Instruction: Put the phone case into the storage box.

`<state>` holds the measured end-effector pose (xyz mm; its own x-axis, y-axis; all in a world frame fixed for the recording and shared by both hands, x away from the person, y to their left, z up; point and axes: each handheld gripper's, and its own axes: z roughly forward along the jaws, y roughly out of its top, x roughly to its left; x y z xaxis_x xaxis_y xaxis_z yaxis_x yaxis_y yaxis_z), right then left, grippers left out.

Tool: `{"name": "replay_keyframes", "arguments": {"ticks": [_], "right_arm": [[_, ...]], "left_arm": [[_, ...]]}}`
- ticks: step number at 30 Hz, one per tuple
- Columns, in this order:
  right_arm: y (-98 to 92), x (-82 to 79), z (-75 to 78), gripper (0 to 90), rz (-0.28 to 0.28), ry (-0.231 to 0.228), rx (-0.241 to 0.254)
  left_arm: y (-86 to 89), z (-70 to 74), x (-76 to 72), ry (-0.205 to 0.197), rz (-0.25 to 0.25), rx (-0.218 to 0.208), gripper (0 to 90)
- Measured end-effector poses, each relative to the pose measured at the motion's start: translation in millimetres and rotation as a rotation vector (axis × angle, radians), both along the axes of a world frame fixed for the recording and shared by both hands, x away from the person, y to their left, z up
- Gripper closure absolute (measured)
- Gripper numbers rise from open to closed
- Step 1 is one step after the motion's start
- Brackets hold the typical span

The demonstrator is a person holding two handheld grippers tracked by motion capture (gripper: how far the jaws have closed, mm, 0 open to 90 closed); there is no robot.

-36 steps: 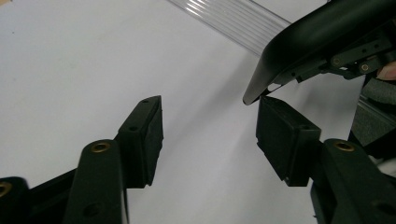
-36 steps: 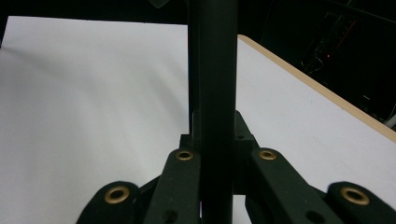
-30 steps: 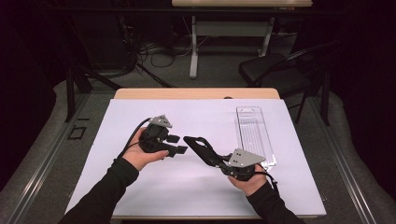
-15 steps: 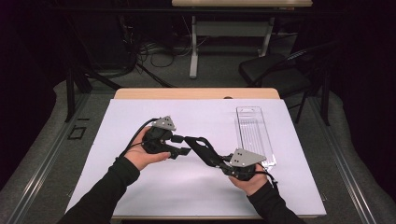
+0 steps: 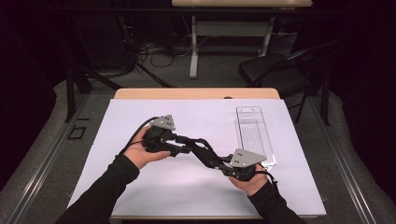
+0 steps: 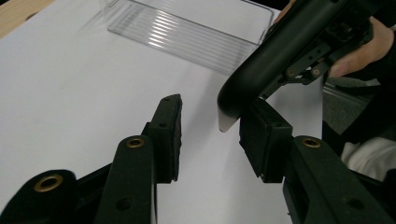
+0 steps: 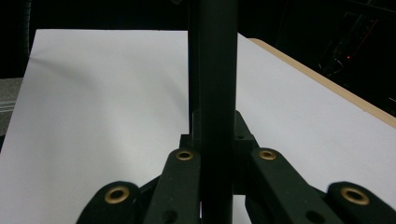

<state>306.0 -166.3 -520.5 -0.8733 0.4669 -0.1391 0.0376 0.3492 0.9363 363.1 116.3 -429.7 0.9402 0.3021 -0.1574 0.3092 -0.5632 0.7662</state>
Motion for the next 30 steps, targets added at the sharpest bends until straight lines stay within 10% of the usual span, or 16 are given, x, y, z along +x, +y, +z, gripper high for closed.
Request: {"name": "replay_keyframes", "arguments": {"ticks": [30], "right_arm": [[1.4, -1.3, -0.5, 86.3, 0.032, 0.004, 0.006]], "left_arm": [[-12.2, -7.7, -2.7, -0.007, -0.053, -0.027, 60.0]]}}
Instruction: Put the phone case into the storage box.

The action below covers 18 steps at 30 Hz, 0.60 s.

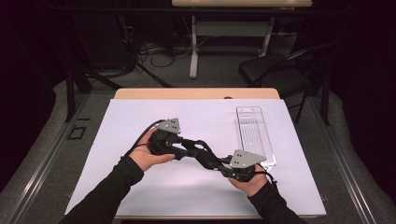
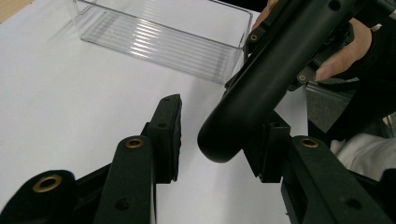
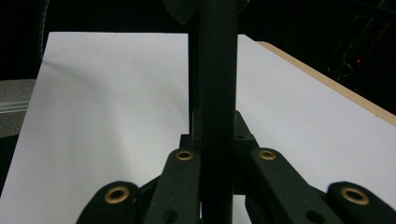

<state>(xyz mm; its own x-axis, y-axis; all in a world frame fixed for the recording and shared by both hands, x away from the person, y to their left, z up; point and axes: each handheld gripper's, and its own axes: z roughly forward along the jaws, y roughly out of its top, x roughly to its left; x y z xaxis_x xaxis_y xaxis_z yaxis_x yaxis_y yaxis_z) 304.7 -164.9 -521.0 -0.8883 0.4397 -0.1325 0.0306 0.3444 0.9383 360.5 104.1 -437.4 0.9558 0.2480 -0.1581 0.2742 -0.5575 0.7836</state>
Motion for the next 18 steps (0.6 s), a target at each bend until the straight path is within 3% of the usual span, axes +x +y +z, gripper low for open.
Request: {"name": "replay_keyframes", "arguments": {"ticks": [4, 18], "right_arm": [[0.2, -0.2, 0.0, 86.3, 0.002, 0.001, 0.001], [0.9, 0.1, -1.3, 86.4, 0.005, 0.001, -0.003]], "left_arm": [[2.4, 0.6, -0.2, -0.013, -0.009, -0.02, 60.4], [2.2, 0.0, -0.5, -0.008, -0.034, -0.021, 68.3]]}}
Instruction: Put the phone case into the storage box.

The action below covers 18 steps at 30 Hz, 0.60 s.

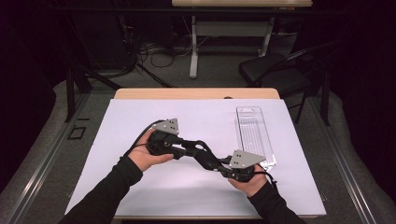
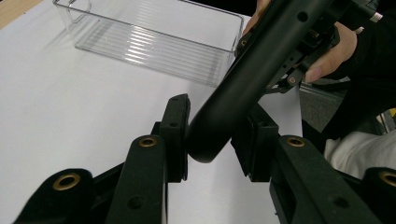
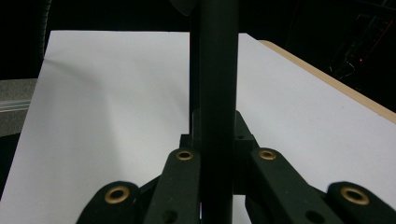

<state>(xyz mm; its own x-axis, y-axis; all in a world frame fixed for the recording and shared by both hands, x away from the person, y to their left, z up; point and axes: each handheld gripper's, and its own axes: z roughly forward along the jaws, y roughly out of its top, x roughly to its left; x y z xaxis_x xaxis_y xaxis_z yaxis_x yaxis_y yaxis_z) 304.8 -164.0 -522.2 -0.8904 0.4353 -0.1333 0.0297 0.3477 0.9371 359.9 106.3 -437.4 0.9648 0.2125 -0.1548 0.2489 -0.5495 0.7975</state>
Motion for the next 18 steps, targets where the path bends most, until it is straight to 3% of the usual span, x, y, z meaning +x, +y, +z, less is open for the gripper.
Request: {"name": "replay_keyframes", "arguments": {"ticks": [18], "right_arm": [[-0.1, 0.3, -0.6, 86.3, -0.005, 0.003, 0.002]], "left_arm": [[2.5, -0.9, 0.1, 0.012, -0.017, -0.008, 74.9]]}}
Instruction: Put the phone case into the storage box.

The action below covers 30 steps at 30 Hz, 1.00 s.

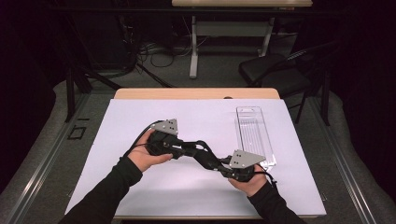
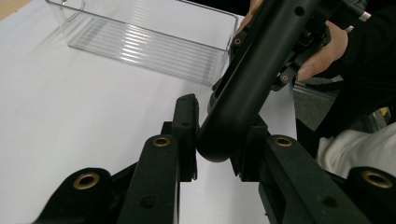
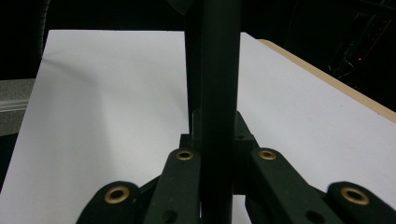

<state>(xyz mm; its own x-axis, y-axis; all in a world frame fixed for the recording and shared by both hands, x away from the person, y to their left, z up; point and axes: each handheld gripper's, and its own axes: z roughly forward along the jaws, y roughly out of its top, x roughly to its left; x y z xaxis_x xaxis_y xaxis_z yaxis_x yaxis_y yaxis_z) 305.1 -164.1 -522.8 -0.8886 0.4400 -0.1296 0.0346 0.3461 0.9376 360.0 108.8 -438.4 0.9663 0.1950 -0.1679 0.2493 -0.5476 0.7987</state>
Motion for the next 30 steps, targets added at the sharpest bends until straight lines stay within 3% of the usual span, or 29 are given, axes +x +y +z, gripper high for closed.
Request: {"name": "replay_keyframes", "arguments": {"ticks": [22, 30], "right_arm": [[0.2, 0.9, -0.8, 86.0, -0.006, 0.003, 0.004], [-0.4, 2.4, -1.3, 84.4, -0.005, 0.024, 0.008]], "left_arm": [[0.4, 1.0, -0.7, -0.019, -0.01, 0.013, 79.1], [-0.2, 0.4, -0.8, -0.013, -0.01, 0.017, 80.9]]}}
